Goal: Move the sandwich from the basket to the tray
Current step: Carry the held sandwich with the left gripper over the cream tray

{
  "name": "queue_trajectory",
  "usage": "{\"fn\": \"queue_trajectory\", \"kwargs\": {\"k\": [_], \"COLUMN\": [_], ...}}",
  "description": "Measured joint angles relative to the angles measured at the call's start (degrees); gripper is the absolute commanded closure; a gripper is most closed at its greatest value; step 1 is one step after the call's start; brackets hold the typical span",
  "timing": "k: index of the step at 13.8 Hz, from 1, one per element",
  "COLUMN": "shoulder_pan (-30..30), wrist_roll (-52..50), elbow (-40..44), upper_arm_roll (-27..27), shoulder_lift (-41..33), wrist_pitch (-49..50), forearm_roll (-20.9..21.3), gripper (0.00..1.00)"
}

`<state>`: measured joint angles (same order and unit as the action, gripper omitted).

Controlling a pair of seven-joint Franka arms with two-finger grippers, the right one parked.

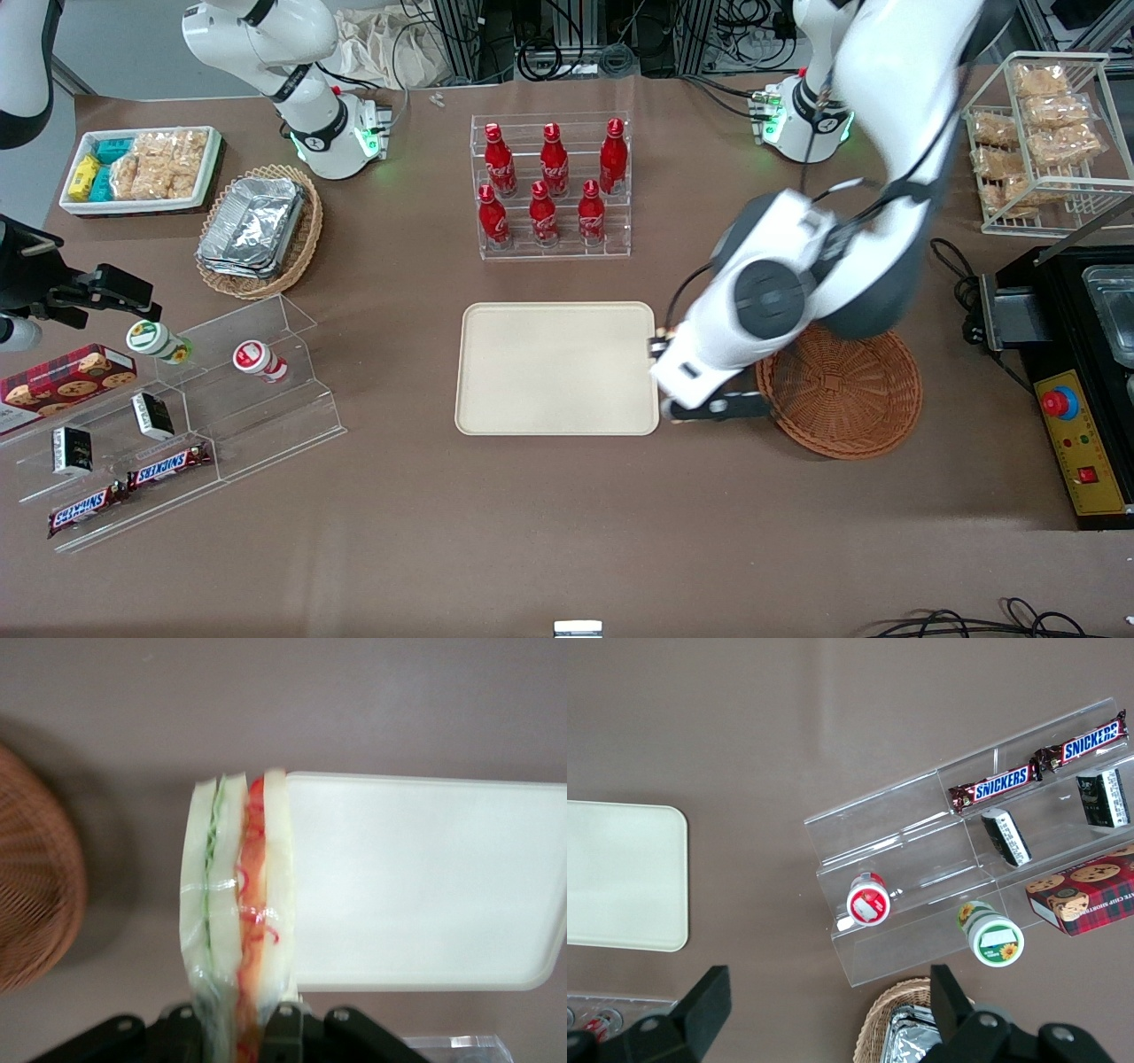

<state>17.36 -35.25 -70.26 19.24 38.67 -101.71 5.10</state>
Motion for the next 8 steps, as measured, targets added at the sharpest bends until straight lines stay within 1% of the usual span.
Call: {"fn": "queue_trajectory", "kwargs": {"k": [2,4,6,8], "shoulder_pan": [2.26,4.19,5.53,6.07], "wrist_roll": [-0.78,-2.03,-2.86,-3.05], "elbow": [-0.61,-1.92,-2.45,-2.49], "upper_arm_roll": [-0.02,-0.02,-0.03,-0.03], "shoulder_lift": [4.4,7.32,9.61,10.83], "wrist_pitch": [-5.38,-9.5,-10.46,-10.72], "forearm_roll": [1.46,3.92,5.59,6.09], "gripper": [1.0,1.0,1.0,1.0]}}
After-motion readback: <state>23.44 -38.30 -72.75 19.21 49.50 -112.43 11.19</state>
